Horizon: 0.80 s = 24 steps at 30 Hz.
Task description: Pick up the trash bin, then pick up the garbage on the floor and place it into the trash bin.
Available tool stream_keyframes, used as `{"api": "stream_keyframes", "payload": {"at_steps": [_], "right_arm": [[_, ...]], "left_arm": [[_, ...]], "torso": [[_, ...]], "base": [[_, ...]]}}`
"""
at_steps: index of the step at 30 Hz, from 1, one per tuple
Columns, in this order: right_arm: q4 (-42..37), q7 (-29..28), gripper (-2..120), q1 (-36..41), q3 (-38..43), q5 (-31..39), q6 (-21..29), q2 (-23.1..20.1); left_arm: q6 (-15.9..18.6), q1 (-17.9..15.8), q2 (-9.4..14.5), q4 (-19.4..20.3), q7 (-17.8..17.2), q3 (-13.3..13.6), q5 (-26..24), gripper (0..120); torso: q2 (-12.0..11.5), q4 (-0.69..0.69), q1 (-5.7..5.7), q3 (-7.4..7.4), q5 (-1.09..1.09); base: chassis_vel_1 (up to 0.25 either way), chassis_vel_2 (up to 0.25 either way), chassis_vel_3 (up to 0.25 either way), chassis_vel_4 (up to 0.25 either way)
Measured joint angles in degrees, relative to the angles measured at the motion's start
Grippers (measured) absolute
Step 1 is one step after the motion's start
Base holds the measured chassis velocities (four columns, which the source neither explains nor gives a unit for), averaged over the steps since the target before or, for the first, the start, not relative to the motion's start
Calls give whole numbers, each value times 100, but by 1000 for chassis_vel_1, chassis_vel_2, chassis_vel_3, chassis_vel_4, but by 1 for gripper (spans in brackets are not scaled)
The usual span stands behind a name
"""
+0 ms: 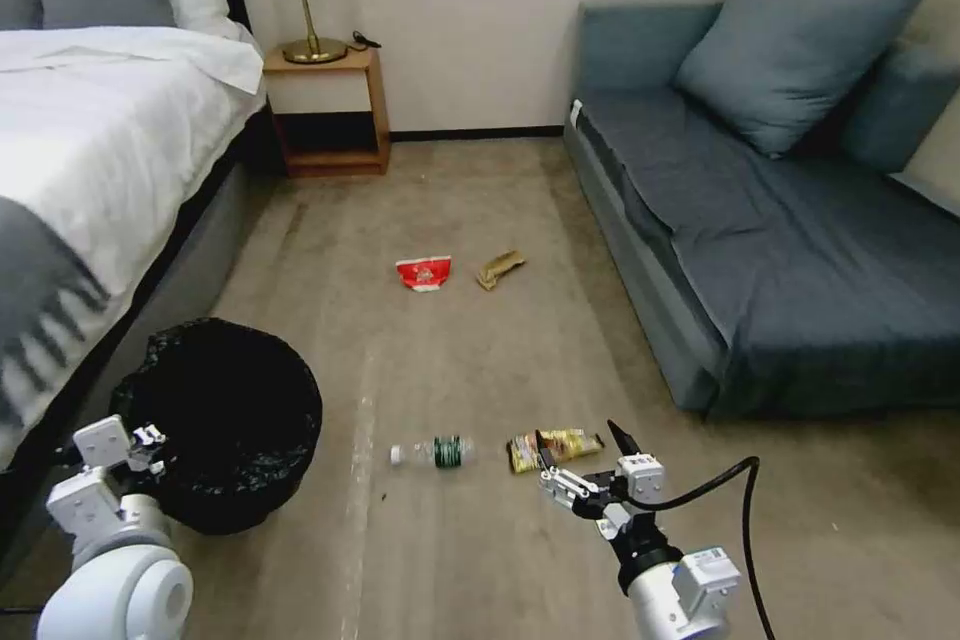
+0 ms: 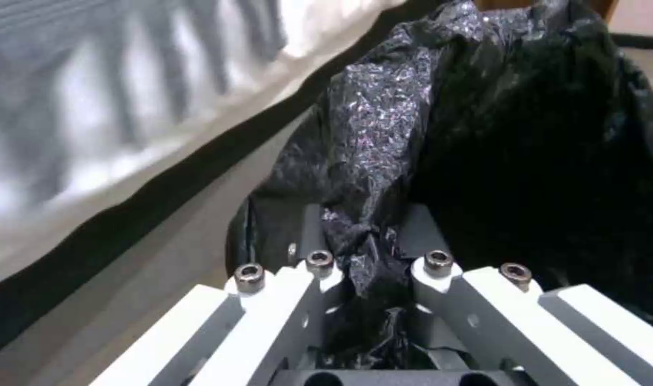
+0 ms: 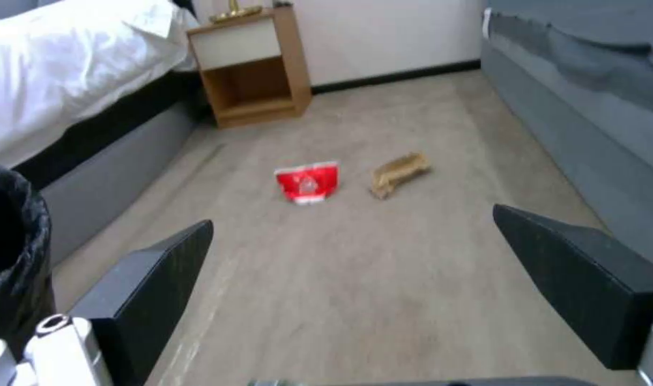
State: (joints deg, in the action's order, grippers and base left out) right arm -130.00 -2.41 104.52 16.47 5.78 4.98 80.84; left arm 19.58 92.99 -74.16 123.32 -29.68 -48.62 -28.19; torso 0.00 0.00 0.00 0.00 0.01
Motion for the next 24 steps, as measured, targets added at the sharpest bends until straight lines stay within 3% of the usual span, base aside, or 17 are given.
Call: {"api": "stream_keyframes", "payload": {"at_steps": [6,13,17,20,21,24], "right_arm": [[54,45,100,-8,-35,-46,-29,8],[91,248,100,-140,0,-38,305,-176],[104,711,100,-376,67,26,827,-472],[296,1572,100,-876,124,120,1358,-912],[296,1572,100,-876,124,120,1358,-912],[640,2275,100,-1542,37,214,1705,-1355]], "left_arm": [[12,-50,25,-45,1,-4,-47,7],[34,-72,51,-73,43,-25,-58,7],[38,-3,72,-73,119,-42,-27,7],[60,131,115,15,179,-61,-97,7],[60,131,115,15,179,-61,-97,7],[62,219,139,44,232,-83,-61,7]], "torso": [[-1,-2,1,2,-2],[0,1,0,0,-1],[0,0,0,0,-1],[0,0,0,0,0],[0,0,0,0,0],[0,1,1,0,0]], "base": [[-235,232,212,-207],[-1,24,-10,-23],[41,-55,-48,34],[0,0,0,0],[0,0,0,0],[0,0,0,0]]}}
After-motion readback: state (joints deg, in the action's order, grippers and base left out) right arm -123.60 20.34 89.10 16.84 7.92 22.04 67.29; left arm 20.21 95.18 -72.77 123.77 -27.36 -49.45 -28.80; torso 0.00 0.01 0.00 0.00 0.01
